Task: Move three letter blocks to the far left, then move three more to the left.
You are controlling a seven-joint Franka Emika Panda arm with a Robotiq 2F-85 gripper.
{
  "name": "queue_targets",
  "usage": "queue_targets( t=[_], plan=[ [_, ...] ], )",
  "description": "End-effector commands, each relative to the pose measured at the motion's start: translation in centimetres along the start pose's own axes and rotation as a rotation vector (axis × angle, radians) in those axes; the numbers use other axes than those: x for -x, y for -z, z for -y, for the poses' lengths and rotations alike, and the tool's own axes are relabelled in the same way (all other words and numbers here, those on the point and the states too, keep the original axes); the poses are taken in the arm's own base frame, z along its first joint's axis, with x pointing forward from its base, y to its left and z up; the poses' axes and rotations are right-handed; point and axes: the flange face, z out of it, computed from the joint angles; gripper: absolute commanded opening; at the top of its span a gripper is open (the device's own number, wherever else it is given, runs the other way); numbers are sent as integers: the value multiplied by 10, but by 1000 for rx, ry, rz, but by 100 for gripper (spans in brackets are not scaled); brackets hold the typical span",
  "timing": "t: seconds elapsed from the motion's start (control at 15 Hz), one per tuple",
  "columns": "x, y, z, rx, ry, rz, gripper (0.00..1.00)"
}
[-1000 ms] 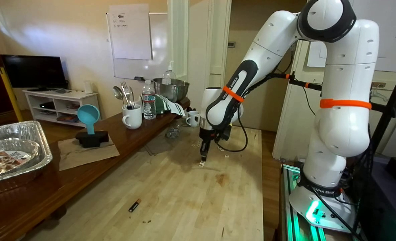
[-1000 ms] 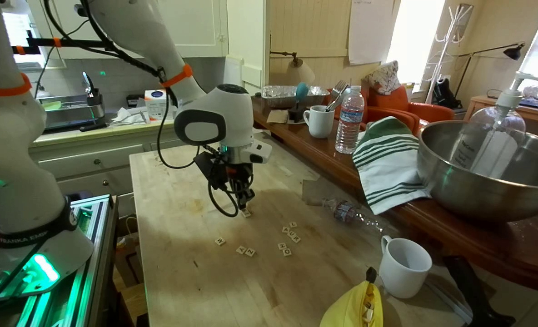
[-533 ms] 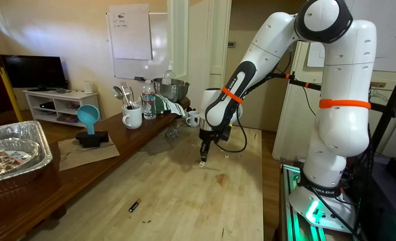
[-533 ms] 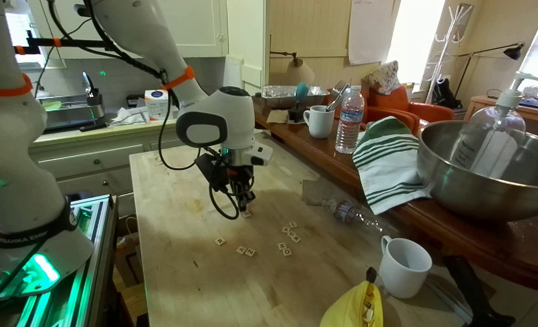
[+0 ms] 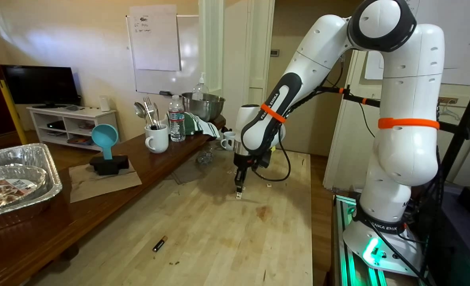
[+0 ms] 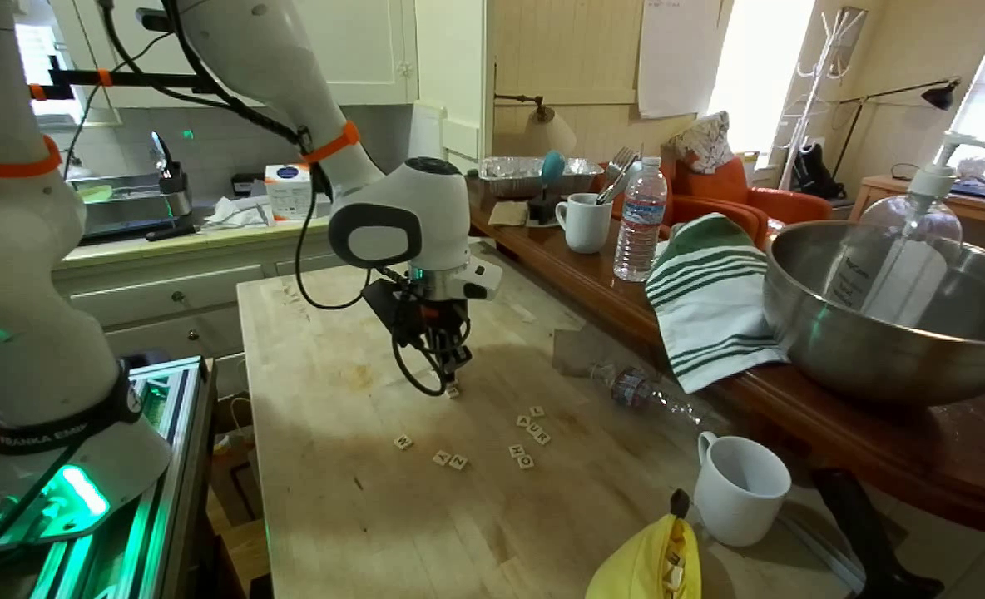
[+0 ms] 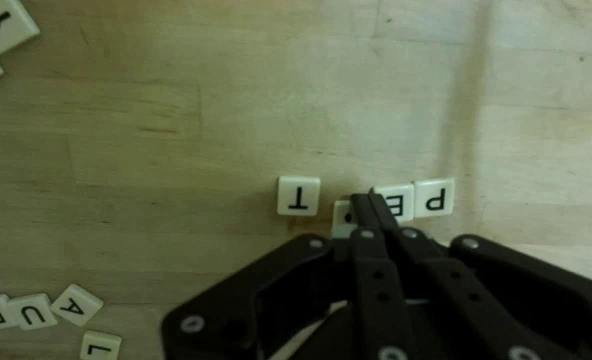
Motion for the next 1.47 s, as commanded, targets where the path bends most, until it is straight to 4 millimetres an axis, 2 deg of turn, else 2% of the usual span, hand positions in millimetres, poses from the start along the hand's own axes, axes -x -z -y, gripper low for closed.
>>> queue_targets(
  t=[0.0,0.47,1.0,1.4],
  plan=[
    [-2,-15,7,-25,19,43,0],
    [2,-14,23,-75,24,133,0],
    [2,-18,45,-90,18,126,0],
    [5,-23,68,-101,45,151,0]
  ],
)
